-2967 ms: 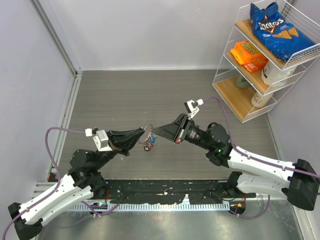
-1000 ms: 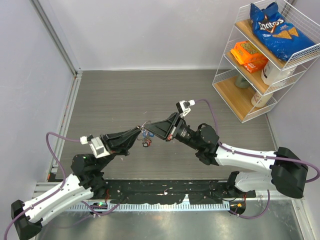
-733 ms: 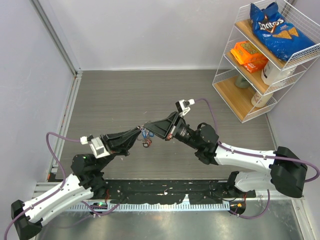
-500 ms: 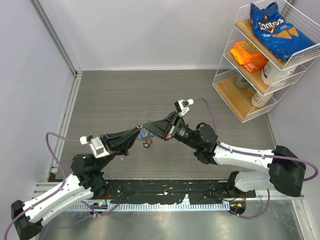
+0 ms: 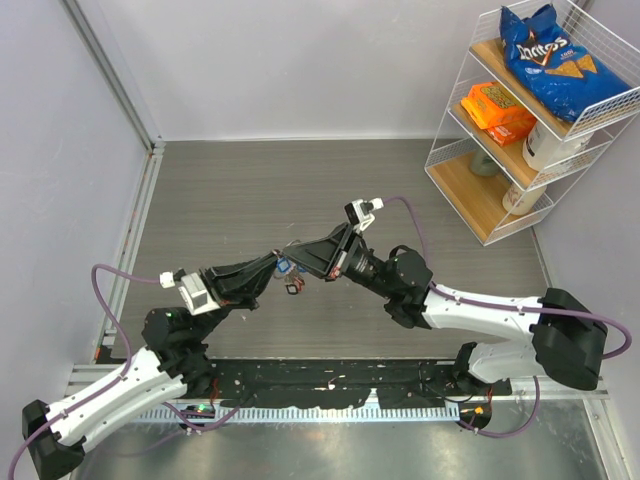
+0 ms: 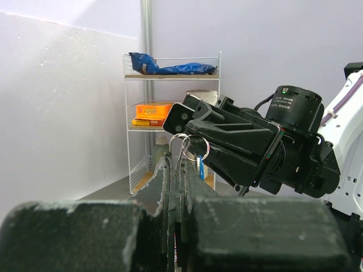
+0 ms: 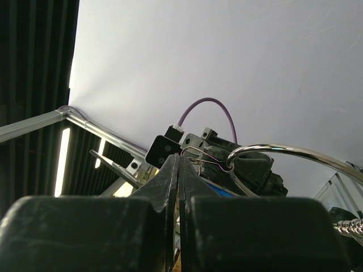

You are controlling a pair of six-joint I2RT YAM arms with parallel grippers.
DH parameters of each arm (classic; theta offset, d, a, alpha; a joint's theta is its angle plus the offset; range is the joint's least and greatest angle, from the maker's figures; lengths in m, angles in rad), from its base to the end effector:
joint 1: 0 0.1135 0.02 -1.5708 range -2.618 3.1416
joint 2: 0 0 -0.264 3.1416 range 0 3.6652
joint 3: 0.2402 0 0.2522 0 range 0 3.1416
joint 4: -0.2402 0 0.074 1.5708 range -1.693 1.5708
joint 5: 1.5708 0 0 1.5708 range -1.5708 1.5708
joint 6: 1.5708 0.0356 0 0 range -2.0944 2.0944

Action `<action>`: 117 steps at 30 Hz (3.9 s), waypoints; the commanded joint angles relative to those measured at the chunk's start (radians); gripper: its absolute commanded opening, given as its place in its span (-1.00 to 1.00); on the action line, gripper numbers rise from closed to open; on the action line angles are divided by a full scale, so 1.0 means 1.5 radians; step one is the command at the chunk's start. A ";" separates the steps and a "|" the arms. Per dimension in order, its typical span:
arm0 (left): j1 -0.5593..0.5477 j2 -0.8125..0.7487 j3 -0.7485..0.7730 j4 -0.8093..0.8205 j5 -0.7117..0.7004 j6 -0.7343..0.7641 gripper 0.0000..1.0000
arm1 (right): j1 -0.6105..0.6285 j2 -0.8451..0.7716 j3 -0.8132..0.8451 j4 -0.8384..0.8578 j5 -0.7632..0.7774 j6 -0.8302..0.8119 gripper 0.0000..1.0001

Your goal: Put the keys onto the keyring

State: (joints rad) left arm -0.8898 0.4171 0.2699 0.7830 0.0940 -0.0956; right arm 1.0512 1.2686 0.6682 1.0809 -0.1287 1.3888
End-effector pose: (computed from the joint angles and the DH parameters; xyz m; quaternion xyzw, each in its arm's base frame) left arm 0.0716 -0.0936 0.3089 0.2128 0.3989 -0.4404 0.7756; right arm 0.1323 0.2404 0.3272 0.0327 0.5194 0.8128 0.2619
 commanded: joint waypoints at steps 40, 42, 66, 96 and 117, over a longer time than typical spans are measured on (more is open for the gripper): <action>0.000 0.001 0.007 0.038 -0.035 0.011 -1.00 | 0.015 0.029 0.044 0.082 -0.006 0.017 -0.89; 0.000 -0.003 0.007 0.022 -0.048 0.011 -1.00 | 0.007 0.002 0.027 0.056 -0.009 0.000 -0.88; 0.000 -0.026 0.166 -0.495 -0.318 -0.063 -1.00 | -0.130 -0.077 0.274 -0.949 0.118 -0.634 0.31; 0.000 -0.084 0.201 -0.682 -0.423 -0.095 -1.00 | -0.212 0.444 0.670 -1.025 -0.165 -1.423 0.54; 0.000 -0.108 0.170 -0.666 -0.415 -0.102 -1.00 | -0.239 0.707 0.971 -1.366 -0.360 -1.798 0.36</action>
State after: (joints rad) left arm -0.8898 0.2634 0.5220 -0.2882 -0.5232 -0.2371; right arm 0.6960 2.3058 2.0735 -0.8997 -0.6415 -1.2476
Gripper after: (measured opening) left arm 0.028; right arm 0.687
